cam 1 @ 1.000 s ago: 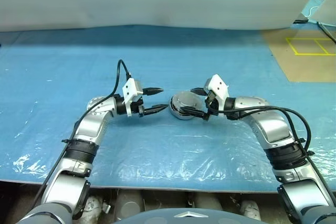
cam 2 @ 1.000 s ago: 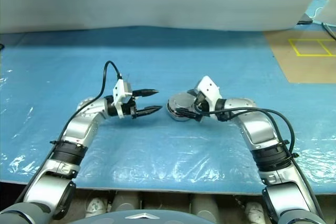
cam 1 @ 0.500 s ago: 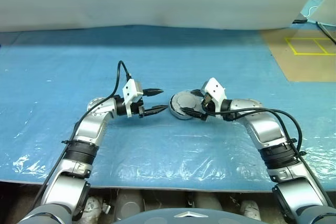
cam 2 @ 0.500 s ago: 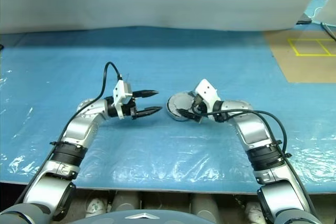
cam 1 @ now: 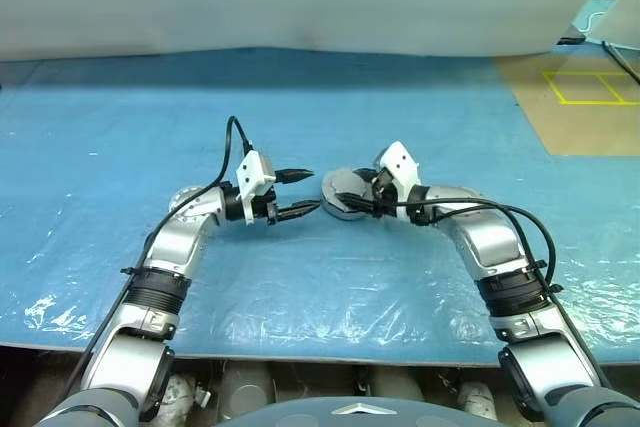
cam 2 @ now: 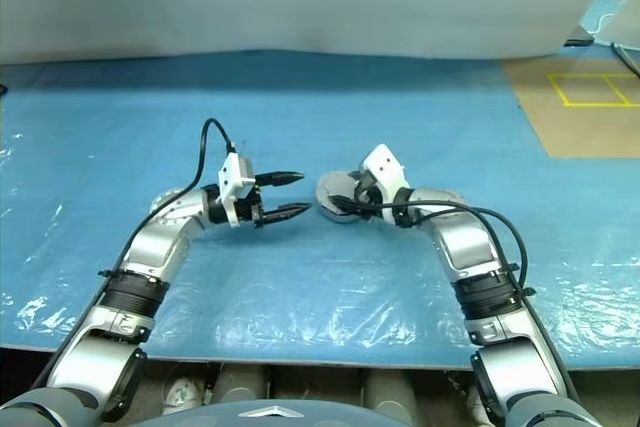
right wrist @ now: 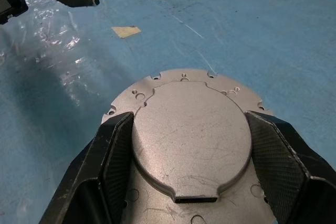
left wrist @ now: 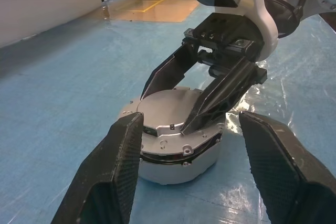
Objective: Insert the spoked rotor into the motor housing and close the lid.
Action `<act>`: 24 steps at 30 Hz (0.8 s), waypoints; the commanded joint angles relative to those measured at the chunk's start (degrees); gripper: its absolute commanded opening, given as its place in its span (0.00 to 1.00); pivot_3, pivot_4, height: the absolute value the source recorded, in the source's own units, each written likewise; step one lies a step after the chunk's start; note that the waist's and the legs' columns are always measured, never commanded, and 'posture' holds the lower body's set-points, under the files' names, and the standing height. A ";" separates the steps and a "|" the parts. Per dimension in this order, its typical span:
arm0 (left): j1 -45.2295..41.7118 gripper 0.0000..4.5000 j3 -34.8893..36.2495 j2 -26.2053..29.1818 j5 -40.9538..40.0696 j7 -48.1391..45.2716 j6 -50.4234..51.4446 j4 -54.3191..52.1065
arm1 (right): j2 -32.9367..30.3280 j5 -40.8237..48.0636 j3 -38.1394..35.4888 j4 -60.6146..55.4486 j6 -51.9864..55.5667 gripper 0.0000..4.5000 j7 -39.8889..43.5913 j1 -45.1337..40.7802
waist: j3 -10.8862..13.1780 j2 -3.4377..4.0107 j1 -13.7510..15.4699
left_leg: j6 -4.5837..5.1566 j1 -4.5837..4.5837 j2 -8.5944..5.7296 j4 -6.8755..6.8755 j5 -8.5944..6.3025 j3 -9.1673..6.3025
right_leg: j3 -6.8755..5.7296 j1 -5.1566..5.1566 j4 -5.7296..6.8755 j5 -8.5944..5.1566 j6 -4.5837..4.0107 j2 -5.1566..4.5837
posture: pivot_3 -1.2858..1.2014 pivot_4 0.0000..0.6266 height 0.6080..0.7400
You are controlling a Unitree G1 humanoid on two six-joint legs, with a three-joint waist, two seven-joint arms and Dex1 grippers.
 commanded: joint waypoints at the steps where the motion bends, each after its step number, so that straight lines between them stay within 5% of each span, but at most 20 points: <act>1: -0.63 0.67 -0.03 -0.12 -0.15 0.08 -0.67 -1.98 | -0.14 -0.43 0.09 -1.30 -1.24 0.66 -0.14 -1.07 | 0.00 0.00 0.00 | 0.00 0.00 0.00 -0.01 0.00 0.00 | 0.00 -0.01 0.00 0.00 0.00 0.00 | 0.52 0.24 1.00; 18: -0.72 0.67 0.20 0.05 -0.01 0.05 -1.14 -1.60 | 0.54 -9.46 6.12 9.15 -8.20 0.66 -4.25 2.60 | -0.03 -0.02 -0.16 | 0.00 0.46 -0.01 -0.01 -0.01 0.02 | 0.08 0.31 0.01 0.00 -0.02 -0.01 | 0.52 0.24 1.00; 24: -0.61 0.67 0.26 0.25 0.02 -0.01 -1.13 -1.68 | -0.32 -5.56 3.23 8.48 -5.02 0.66 -1.53 3.73 | -0.10 -0.05 -0.08 | 0.01 0.57 -0.01 -0.02 -0.02 0.02 | 0.06 0.43 0.01 0.03 -0.06 -0.04 | 0.52 0.24 1.00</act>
